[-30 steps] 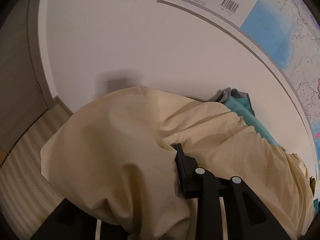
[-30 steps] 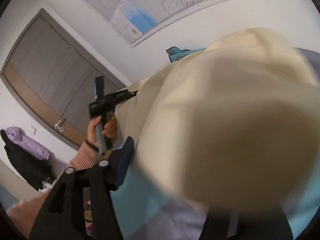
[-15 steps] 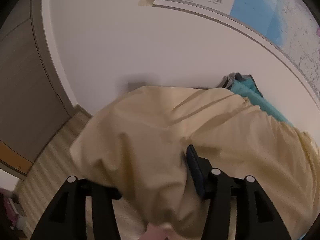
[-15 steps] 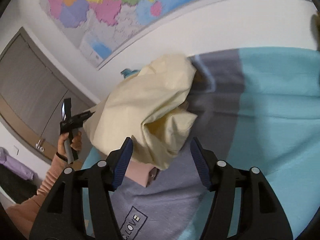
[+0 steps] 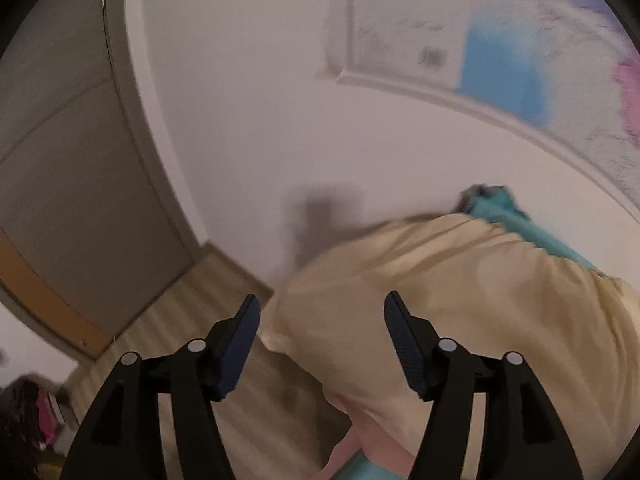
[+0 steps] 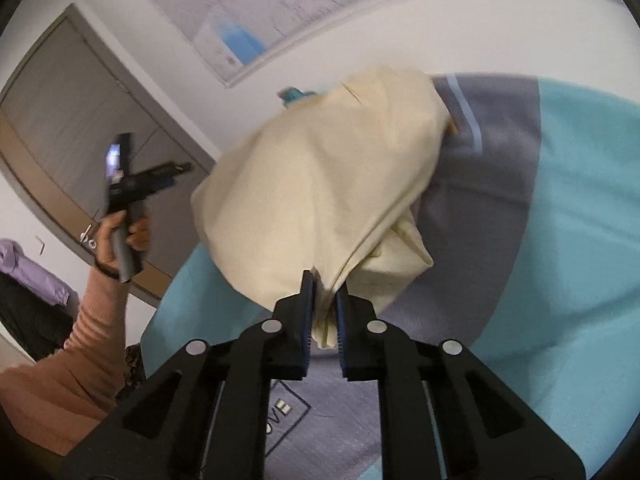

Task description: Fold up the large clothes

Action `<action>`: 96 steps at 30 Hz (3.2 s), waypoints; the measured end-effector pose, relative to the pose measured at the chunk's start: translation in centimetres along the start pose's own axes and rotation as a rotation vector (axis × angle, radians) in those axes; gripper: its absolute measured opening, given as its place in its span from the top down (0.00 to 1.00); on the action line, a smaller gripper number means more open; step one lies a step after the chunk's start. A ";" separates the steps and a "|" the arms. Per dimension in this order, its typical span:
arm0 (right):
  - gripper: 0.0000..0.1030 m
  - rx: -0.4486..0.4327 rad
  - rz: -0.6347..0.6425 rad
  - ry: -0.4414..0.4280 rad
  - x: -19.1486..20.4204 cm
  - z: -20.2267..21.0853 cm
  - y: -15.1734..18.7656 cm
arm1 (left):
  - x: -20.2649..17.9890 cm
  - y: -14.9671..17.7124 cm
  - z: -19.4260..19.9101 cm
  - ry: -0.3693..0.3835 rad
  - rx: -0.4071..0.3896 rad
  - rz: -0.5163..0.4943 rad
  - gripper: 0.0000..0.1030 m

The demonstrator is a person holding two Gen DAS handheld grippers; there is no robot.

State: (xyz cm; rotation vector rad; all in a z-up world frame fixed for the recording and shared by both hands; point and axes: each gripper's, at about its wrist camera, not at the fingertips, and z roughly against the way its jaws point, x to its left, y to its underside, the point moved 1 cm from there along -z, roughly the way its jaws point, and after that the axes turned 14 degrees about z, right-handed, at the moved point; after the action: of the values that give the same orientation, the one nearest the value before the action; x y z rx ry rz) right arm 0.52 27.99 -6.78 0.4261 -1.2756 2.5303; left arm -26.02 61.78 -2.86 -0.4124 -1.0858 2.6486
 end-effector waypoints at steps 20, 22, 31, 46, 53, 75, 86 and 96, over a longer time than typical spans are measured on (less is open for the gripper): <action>0.52 -0.138 0.168 0.116 3.2 1.9 -6.6 | -8.2 8.6 3.7 0.354 0.052 -0.132 0.32; 0.52 -0.109 0.194 0.125 3.3 0.2 -6.9 | -8.5 9.3 4.1 0.352 0.043 -0.142 0.31; 0.53 0.050 0.147 0.098 1.0 -5.6 -3.2 | -10.0 11.5 3.0 0.295 0.033 -0.212 0.21; 0.49 -0.017 0.261 0.164 4.7 -5.3 -6.2 | -11.1 11.8 4.2 0.373 0.035 -0.216 0.20; 0.50 0.004 0.224 0.149 3.6 -6.5 -4.6 | -11.7 12.6 3.9 0.307 0.009 -0.248 0.19; 0.37 -0.053 0.288 0.168 7.2 -3.7 -1.0 | -10.7 13.6 6.7 0.342 0.013 -0.205 0.15; 0.15 -0.107 0.332 0.273 9.5 -0.5 2.0 | -8.1 16.8 10.8 0.317 -0.041 -0.134 0.07; 0.06 -0.136 0.334 0.313 10.6 1.2 4.1 | -7.2 19.5 13.8 0.295 -0.093 -0.095 0.07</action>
State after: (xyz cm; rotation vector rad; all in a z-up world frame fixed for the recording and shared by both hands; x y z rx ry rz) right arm -10.55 25.84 -5.07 -0.2250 -1.4778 2.6092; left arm -26.49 37.07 -6.14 -0.7253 -1.1041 2.3666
